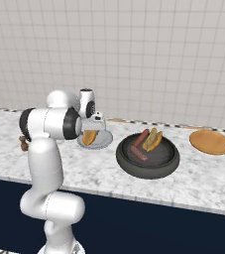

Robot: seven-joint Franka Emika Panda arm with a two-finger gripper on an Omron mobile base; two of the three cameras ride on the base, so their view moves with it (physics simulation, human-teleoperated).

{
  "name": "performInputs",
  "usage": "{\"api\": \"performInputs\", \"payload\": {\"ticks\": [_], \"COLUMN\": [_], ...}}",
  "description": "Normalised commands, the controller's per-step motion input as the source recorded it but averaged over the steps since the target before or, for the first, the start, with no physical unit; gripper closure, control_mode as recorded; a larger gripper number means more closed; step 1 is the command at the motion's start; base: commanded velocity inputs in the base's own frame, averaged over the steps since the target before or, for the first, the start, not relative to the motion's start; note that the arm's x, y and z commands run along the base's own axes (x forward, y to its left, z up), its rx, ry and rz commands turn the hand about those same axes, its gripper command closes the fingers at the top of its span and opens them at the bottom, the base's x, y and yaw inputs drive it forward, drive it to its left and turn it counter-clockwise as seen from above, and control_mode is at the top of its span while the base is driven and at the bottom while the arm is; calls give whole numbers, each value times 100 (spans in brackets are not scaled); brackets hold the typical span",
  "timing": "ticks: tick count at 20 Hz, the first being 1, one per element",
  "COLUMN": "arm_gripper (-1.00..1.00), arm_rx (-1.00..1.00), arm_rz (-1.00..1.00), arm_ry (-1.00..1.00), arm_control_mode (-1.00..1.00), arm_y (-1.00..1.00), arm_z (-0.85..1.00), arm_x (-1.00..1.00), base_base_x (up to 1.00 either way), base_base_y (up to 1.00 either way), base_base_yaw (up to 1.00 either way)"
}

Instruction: Place one bun and one sausage from the bowl on each plate.

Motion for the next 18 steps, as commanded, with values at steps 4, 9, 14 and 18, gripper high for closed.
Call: {"api": "performInputs", "payload": {"ticks": [4,9,14,18], "arm_gripper": [-100,-100,-100,-100], "arm_rx": [0,0,0,6], "arm_rz": [0,5,3,4], "arm_ry": [-4,0,0,0], "arm_control_mode": [-100,-100,-100,-100], "arm_y": [-64,-100,-96,-83], "arm_z": [54,67,39,12], "arm_x": [-55,-95,-45,2], "base_base_x": [0,0,0,0], "base_base_y": [0,0,0,0], "base_base_yaw": [0,0,0,0]}}
